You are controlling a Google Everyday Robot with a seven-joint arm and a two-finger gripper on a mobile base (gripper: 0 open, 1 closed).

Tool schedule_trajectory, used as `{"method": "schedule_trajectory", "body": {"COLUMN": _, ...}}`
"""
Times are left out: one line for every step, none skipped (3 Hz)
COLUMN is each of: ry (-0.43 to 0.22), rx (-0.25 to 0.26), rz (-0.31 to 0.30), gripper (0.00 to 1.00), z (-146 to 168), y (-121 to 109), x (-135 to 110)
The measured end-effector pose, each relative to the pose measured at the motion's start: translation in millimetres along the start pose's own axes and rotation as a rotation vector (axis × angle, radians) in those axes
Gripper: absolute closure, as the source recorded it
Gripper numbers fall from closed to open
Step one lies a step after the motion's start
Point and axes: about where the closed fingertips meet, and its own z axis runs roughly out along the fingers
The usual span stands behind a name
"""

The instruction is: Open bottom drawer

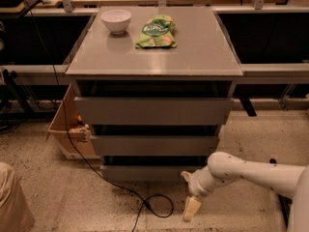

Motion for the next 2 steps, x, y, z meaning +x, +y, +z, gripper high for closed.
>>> {"method": "schedule_trajectory", "body": {"ry": -0.017, "rx": -0.007, "rz": 0.006, "gripper": 0.00, "z": 17, "y": -2, "x": 2}}
{"method": "schedule_trajectory", "body": {"ry": -0.042, "rx": 0.006, "rz": 0.014, "gripper": 0.00, "z": 51, "y": -22, "x": 14}}
